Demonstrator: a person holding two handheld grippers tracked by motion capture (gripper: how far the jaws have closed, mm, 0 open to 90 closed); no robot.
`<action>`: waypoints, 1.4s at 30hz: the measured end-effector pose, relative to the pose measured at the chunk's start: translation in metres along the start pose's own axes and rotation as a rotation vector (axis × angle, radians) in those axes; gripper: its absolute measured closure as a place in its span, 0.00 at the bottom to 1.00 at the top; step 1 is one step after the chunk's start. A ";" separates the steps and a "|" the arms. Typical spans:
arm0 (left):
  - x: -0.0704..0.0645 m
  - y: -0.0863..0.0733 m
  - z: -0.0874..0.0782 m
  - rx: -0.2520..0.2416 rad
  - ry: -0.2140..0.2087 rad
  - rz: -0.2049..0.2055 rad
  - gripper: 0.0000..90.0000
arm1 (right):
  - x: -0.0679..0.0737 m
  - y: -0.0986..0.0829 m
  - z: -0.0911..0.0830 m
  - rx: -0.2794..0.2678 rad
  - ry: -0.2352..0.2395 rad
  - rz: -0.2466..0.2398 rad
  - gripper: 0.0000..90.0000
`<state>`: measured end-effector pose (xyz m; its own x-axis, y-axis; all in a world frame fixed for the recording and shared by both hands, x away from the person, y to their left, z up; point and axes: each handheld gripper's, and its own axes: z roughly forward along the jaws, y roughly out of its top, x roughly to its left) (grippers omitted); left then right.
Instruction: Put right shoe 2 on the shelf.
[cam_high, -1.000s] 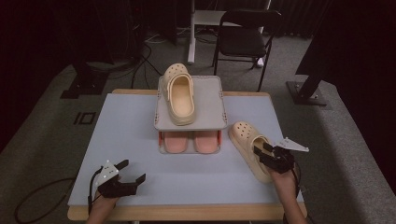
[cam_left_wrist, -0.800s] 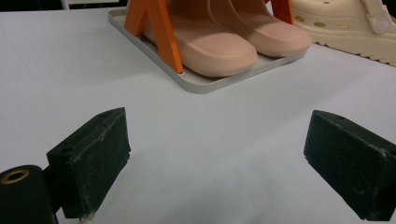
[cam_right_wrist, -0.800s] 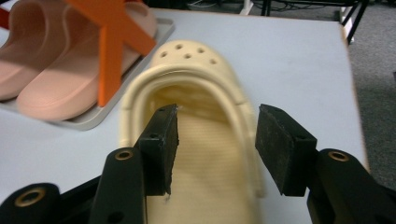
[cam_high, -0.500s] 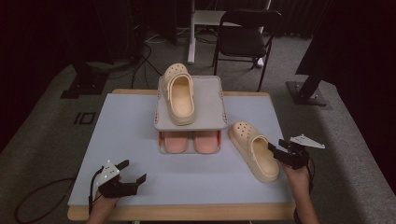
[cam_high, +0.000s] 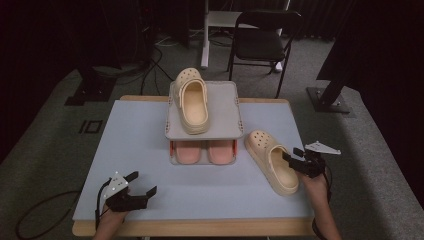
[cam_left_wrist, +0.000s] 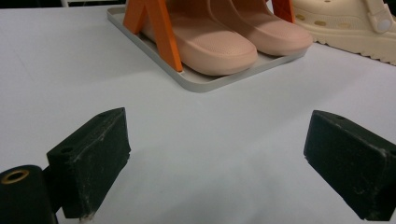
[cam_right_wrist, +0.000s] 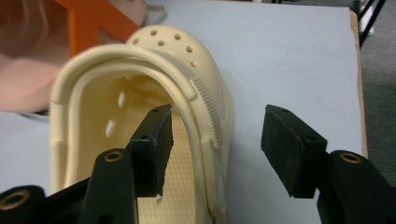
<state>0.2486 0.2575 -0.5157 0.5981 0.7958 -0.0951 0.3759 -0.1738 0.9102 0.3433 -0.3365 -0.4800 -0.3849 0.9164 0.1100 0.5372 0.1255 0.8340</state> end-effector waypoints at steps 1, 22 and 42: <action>-0.001 0.000 0.000 0.001 -0.001 0.002 0.08 | 0.001 0.000 0.003 0.013 0.001 0.000 0.48; 0.001 -0.001 0.001 0.006 -0.002 -0.002 0.08 | 0.009 0.014 0.018 0.069 0.001 -0.057 0.84; 0.000 0.000 0.001 0.002 0.000 0.002 0.08 | 0.007 0.050 -0.015 0.015 -0.039 -0.034 0.84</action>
<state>0.2493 0.2575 -0.5161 0.5991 0.7953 -0.0929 0.3759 -0.1769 0.9096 0.3558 -0.3298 -0.4295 -0.3740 0.9255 0.0604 0.5355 0.1623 0.8288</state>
